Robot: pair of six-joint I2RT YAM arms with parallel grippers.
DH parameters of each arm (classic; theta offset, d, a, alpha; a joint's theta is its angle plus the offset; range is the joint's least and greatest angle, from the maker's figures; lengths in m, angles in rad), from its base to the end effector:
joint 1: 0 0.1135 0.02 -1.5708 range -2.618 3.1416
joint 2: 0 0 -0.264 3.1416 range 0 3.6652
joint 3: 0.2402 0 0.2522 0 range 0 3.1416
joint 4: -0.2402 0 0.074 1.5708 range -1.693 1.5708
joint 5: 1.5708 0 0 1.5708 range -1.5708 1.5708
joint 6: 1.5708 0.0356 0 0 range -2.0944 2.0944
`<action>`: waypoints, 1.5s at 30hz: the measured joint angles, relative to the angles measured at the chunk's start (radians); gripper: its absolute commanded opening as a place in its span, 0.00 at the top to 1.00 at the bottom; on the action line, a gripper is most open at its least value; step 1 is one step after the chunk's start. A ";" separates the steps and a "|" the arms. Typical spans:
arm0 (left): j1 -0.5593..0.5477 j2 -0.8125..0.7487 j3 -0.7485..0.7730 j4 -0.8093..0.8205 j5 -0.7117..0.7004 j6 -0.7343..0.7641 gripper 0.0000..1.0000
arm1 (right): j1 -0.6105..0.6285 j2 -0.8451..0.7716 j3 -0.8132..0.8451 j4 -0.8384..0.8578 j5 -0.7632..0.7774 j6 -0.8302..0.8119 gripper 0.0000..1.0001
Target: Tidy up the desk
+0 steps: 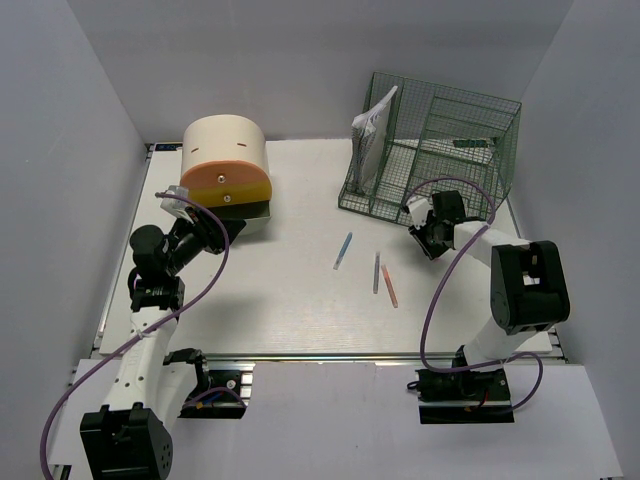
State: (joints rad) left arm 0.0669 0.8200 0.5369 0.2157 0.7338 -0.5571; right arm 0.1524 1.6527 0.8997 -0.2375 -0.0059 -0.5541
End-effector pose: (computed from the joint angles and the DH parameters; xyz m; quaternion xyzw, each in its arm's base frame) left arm 0.1932 -0.0109 0.2889 0.0238 0.7242 -0.4089 0.5548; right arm 0.3177 0.0490 0.1612 -0.3323 0.8987 -0.0543 0.2809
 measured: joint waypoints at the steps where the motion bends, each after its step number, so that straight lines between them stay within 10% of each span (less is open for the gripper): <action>1: 0.000 0.000 0.000 0.000 0.000 0.000 0.66 | -0.001 0.002 0.001 0.000 -0.014 -0.005 0.69; 12: 0.000 0.000 0.000 -0.003 0.000 0.003 0.66 | -0.001 0.011 0.002 -0.003 -0.092 -0.043 0.78; 18: 0.000 0.000 0.000 -0.003 0.001 0.005 0.66 | 0.000 0.018 0.013 -0.012 -0.094 -0.057 1.00; 28: 0.000 -0.055 0.000 0.009 0.012 0.009 0.65 | 0.014 -0.023 0.046 -0.205 -0.179 -0.083 1.00; 45: 0.002 -0.100 0.000 -0.082 -0.126 0.066 0.66 | 0.462 0.109 0.754 -0.417 -0.243 -0.130 1.00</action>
State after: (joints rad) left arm 0.0689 0.7204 0.5365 0.1333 0.6079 -0.4911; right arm 0.6140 1.7618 1.6535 -0.6544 -0.2485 -0.6846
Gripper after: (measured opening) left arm 0.340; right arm 0.037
